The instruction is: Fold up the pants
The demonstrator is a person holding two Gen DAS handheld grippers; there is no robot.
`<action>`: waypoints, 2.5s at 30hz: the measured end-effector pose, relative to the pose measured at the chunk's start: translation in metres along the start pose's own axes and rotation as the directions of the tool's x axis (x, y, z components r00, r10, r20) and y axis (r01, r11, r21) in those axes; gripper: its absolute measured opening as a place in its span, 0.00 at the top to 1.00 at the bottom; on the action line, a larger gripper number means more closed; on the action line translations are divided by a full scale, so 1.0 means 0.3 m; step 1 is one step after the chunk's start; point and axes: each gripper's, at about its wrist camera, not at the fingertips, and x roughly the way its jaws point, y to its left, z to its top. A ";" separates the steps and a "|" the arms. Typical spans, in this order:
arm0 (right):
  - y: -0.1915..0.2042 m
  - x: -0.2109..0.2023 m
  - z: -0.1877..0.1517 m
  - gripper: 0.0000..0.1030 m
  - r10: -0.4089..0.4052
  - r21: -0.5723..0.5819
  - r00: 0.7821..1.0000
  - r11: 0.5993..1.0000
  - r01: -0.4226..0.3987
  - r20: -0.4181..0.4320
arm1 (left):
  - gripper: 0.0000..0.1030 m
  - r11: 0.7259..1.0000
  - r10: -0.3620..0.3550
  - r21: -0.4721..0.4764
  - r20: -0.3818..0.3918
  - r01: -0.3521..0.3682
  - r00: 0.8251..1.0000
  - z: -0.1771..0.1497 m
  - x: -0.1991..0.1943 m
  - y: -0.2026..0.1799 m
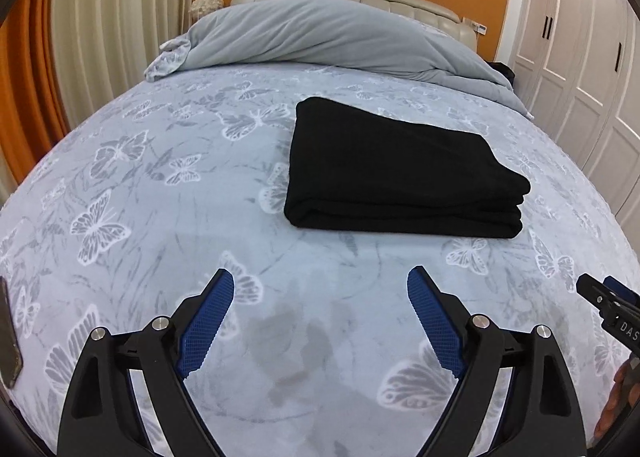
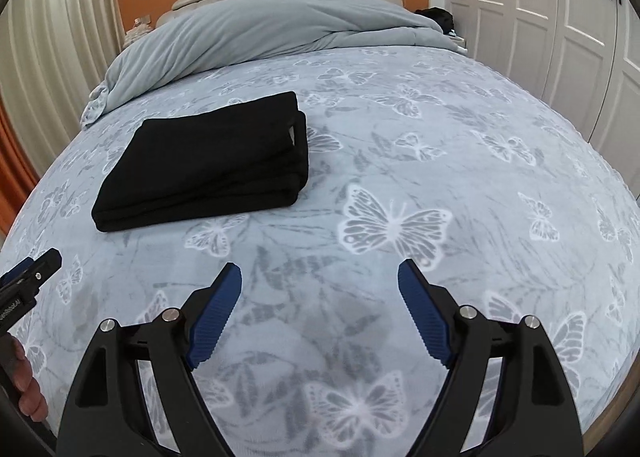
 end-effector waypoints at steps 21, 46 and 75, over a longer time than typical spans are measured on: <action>0.110 0.005 -0.035 0.20 0.035 -0.079 0.999 0.996 -0.036 -0.009 | 0.16 0.994 0.062 0.094 0.003 -0.062 0.998 -0.020 0.003 -0.052; 0.126 0.017 -0.042 0.19 0.041 -0.092 0.999 0.995 -0.043 -0.020 | 0.16 0.992 0.051 0.112 -0.001 -0.051 0.999 -0.027 0.006 -0.068; 0.139 0.031 -0.062 0.19 0.051 -0.105 0.998 0.993 -0.054 -0.036 | 0.16 0.990 0.073 0.125 -0.006 -0.072 0.997 -0.040 0.008 -0.094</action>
